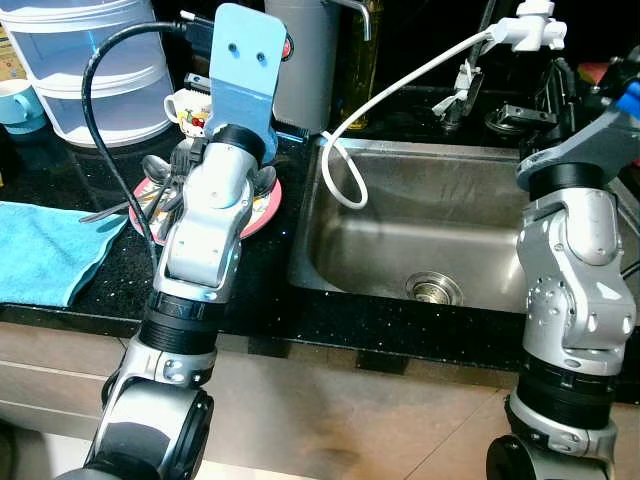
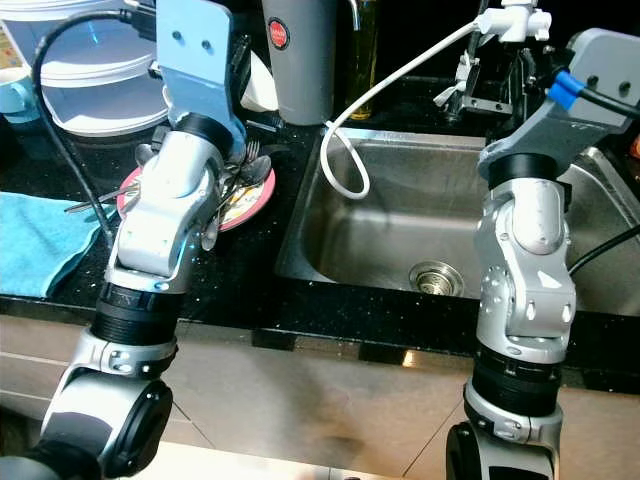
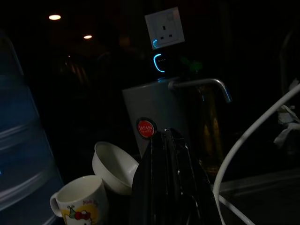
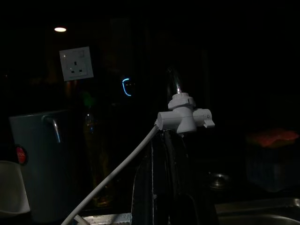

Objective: Kitchen organization

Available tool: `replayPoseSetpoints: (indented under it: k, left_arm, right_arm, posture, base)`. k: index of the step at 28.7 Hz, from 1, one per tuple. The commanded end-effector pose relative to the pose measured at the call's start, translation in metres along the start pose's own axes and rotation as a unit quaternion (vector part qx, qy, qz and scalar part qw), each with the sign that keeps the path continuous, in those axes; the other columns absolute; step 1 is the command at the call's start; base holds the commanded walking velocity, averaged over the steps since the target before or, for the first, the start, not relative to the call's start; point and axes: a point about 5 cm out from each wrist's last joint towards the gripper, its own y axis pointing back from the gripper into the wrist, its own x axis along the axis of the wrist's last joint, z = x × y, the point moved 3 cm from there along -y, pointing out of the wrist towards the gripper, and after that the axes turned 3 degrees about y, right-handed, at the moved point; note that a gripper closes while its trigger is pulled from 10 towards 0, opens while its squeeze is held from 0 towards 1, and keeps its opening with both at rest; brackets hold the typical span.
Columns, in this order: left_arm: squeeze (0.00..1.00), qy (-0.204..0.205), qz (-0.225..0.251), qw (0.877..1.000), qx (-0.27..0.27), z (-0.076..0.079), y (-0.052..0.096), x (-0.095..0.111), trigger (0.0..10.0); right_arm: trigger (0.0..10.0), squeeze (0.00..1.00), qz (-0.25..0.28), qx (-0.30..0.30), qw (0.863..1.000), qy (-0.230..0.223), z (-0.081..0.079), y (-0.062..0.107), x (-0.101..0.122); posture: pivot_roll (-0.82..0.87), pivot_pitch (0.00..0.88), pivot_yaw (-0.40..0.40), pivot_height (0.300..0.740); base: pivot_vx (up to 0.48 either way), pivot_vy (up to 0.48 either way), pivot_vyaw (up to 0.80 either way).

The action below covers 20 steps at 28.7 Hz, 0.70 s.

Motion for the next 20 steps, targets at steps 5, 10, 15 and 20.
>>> replayPoseSetpoints:
  k: [5,10,15,20]
  left_arm:
    - [0.00,0.011,-0.003,1.000,0.005,-0.0004,0.0025,-0.0014,10.0]
    - [0.00,0.014,-0.005,1.000,0.006,0.0002,0.0026,-0.0022,10.0]
    - [0.00,0.018,0.000,1.000,0.005,0.0007,0.0032,-0.0012,10.0]
    - [0.00,0.017,0.000,1.000,0.001,0.0017,0.0040,-0.0015,10.0]
  right_arm:
    - [10.0,0.00,-0.010,0.004,1.000,-0.001,-0.0010,0.0022,-0.0031]
    - [10.0,0.00,-0.012,0.005,1.000,-0.001,-0.0011,0.0019,-0.0046]
    - [10.0,0.00,-0.014,0.005,1.000,-0.001,-0.0007,0.0016,-0.0052]
    - [10.0,0.00,-0.015,0.005,1.000,0.000,-0.0005,0.0016,-0.0057]
  posture:
    - [0.03,0.086,-0.006,0.740]
    - [0.03,0.089,-0.008,0.740]
    - [0.02,0.092,-0.010,0.740]
    - [0.02,0.093,-0.011,0.740]
  base:
    - [0.000,0.000,0.00]
    - [0.000,0.316,0.00]
    - [0.000,0.132,0.00]
    - [0.000,0.000,0.00]
